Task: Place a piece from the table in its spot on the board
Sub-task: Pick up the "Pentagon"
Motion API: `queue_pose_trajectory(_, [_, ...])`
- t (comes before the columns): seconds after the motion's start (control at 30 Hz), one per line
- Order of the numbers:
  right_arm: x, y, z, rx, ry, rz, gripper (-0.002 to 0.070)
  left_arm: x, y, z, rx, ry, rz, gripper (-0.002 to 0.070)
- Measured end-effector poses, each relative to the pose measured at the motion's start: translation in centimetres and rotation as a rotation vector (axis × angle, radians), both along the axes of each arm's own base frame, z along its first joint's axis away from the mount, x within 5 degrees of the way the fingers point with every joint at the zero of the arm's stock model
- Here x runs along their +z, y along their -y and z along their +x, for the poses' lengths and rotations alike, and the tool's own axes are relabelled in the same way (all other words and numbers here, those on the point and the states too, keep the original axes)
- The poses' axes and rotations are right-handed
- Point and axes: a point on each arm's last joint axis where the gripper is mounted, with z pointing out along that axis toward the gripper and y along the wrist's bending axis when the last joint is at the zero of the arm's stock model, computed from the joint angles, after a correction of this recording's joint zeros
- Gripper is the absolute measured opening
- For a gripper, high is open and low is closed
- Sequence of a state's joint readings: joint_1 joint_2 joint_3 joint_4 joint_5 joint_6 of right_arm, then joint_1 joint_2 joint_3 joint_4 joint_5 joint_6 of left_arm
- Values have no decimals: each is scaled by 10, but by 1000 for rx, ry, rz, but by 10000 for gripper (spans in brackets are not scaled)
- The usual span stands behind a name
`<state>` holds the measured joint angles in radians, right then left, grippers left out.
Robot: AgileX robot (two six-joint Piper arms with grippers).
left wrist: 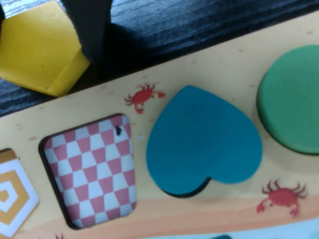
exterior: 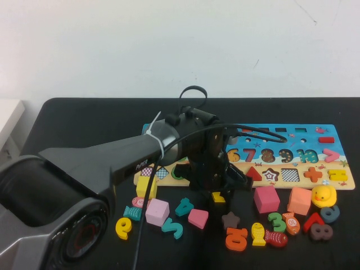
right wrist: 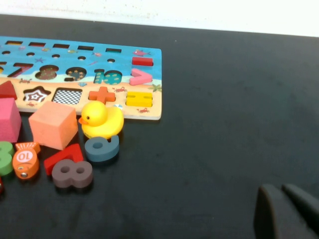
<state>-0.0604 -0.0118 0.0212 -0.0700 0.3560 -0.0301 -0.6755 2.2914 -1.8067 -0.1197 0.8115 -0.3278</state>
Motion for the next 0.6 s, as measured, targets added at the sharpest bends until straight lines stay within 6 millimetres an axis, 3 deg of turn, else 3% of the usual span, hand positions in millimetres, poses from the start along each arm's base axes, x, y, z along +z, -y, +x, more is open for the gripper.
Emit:
queue_pose_trajectory(0.2, [0,0,0,5,-1,-14,18,6,1,1,-17,2,0,316])
queue_pose_trajectory(0.47, [0,0,0,7,-2,-20,19,48,17,14,-62,134,-84,315])
queue_pose_trajectory(0.6, [0,0,0,7,-2,-20,19,56,20,18,-71,176,-109,315])
